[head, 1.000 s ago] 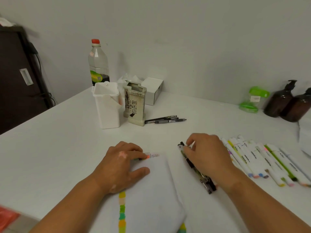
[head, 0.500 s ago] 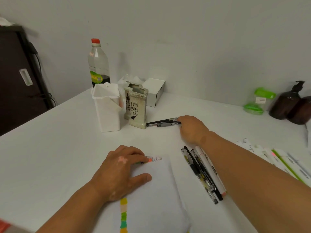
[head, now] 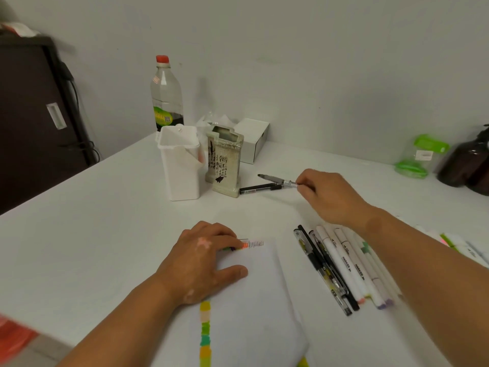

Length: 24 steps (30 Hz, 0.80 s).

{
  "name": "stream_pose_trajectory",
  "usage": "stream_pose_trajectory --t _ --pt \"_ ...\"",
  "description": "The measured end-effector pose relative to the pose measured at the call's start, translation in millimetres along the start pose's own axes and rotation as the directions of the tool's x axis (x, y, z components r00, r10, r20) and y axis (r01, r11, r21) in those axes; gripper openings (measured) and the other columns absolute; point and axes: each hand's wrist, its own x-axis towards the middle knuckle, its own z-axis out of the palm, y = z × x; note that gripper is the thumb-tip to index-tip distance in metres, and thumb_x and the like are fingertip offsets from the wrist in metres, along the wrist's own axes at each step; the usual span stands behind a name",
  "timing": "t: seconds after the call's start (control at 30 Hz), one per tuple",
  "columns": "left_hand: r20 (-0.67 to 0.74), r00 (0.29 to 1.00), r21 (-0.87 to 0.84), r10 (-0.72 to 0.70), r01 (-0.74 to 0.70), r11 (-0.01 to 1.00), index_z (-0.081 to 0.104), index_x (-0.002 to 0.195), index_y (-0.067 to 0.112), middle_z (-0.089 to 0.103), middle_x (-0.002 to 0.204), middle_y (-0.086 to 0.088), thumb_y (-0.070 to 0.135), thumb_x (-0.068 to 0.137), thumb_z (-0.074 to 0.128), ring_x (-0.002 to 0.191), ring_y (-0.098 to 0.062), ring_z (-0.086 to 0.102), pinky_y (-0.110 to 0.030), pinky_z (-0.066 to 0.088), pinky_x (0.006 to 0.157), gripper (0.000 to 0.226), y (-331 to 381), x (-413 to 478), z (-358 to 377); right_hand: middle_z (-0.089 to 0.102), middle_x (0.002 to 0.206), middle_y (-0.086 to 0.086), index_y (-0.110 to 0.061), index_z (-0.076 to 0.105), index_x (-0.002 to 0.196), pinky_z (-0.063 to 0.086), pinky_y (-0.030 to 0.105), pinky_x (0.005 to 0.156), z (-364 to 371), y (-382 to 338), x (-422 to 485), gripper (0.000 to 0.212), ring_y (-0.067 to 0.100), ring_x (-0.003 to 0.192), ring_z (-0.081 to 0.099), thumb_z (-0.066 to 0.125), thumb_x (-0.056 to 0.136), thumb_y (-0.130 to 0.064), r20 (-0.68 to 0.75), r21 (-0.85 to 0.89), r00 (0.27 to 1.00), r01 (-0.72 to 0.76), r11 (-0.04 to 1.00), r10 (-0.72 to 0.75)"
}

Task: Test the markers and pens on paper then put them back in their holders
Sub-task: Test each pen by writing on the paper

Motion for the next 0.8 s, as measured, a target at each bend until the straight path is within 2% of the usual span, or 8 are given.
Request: stream_pose_trajectory --t 0.1,0.2,0.3,0.5,0.57,0.63,0.7,0.8 --pt "-0.005 1.000 -0.012 -0.009 0.009 1.000 0.064 0.121 0.043 0.052 0.121 0.031 0.079 0.075 0.050 0.110 0.003 0.043 -0.027 0.039 0.099 0.060 0.9 0.2 0.3 0.073 0.077 -0.010 -0.033 0.075 0.090 0.054 0.017 0.062 -19.9 -16.3 -27.4 0.007 0.006 0.071 0.068 0.070 0.093 -0.029 -0.082 0.424 0.991 -0.061 0.904 0.106" --pt "-0.003 1.000 -0.008 -0.009 0.009 1.000 0.064 0.120 0.044 0.052 0.120 0.031 0.077 0.076 0.053 0.110 0.003 0.043 -0.029 0.041 0.099 0.056 2.8 0.3 0.2 0.069 0.069 -0.003 -0.025 0.080 0.085 0.054 0.023 0.058 -24.2 -28.1 -52.5 0.007 0.012 0.062 0.063 0.077 0.088 -0.020 -0.037 0.759 0.975 -0.116 0.641 0.221" --pt "-0.005 1.000 -0.009 -0.004 0.004 1.000 0.065 0.120 0.044 0.053 0.120 0.031 0.078 0.075 0.051 0.110 0.002 0.044 -0.031 0.042 0.098 0.058 4.0 -0.9 -0.9 0.060 0.071 -0.001 -0.018 0.079 0.085 0.048 0.026 0.057 -16.2 -34.0 -67.6 0.007 0.011 0.064 0.053 0.077 0.088 -0.023 0.054 0.922 0.944 -0.172 0.346 0.327" --pt "-0.002 1.000 -0.004 0.004 -0.004 1.000 0.065 0.122 0.043 0.053 0.121 0.031 0.078 0.075 0.050 0.113 0.002 0.044 -0.029 0.041 0.099 0.060 5.8 -3.1 -2.3 0.073 0.091 0.004 -0.016 0.072 0.091 0.060 0.039 0.079 -0.1 -44.2 -80.1 0.021 0.021 0.088 0.073 0.062 0.099 -0.032 0.241 0.964 0.901 -0.180 -0.197 0.359" --pt "-0.002 1.000 -0.004 0.003 -0.003 1.000 0.066 0.121 0.044 0.053 0.121 0.032 0.077 0.076 0.051 0.113 0.003 0.044 -0.029 0.041 0.099 0.058 6.3 -3.6 -2.8 0.067 0.081 0.006 -0.015 0.067 0.095 0.060 0.041 0.074 2.6 -46.0 -81.9 0.023 0.023 0.075 0.069 0.058 0.101 -0.034 0.274 0.924 0.912 -0.161 -0.348 0.306" --pt "-0.005 1.000 -0.003 0.001 -0.002 1.000 0.065 0.121 0.045 0.053 0.122 0.033 0.072 0.078 0.058 0.114 0.003 0.044 -0.030 0.041 0.099 0.051 6.8 -4.0 -2.6 0.050 0.071 0.001 -0.016 0.064 0.091 0.048 0.031 0.059 2.1 -46.2 -82.5 0.028 0.016 0.059 0.048 0.056 0.100 -0.042 0.287 0.879 0.923 -0.147 -0.454 0.256" --pt "-0.007 1.000 0.001 -0.002 0.002 1.000 0.065 0.121 0.046 0.053 0.123 0.032 0.068 0.079 0.063 0.116 0.003 0.044 -0.030 0.042 0.100 0.048 7.3 -4.3 -2.8 0.038 0.066 -0.002 -0.017 0.063 0.081 0.034 0.027 0.051 -0.4 -43.8 -83.9 0.044 0.013 0.053 0.033 0.054 0.095 -0.058 0.321 0.831 0.925 -0.172 -0.530 0.203" --pt "-0.007 1.000 0.000 -0.004 0.004 1.000 0.066 0.121 0.046 0.054 0.123 0.032 0.066 0.080 0.065 0.116 0.002 0.045 -0.031 0.042 0.101 0.046 7.6 -4.6 -3.0 0.033 0.057 -0.005 -0.016 0.055 0.067 0.025 0.026 0.045 -2.4 -37.5 -88.8 0.064 0.012 0.046 0.027 0.048 0.087 -0.076 0.333 0.765 0.930 -0.169 -0.622 0.158"
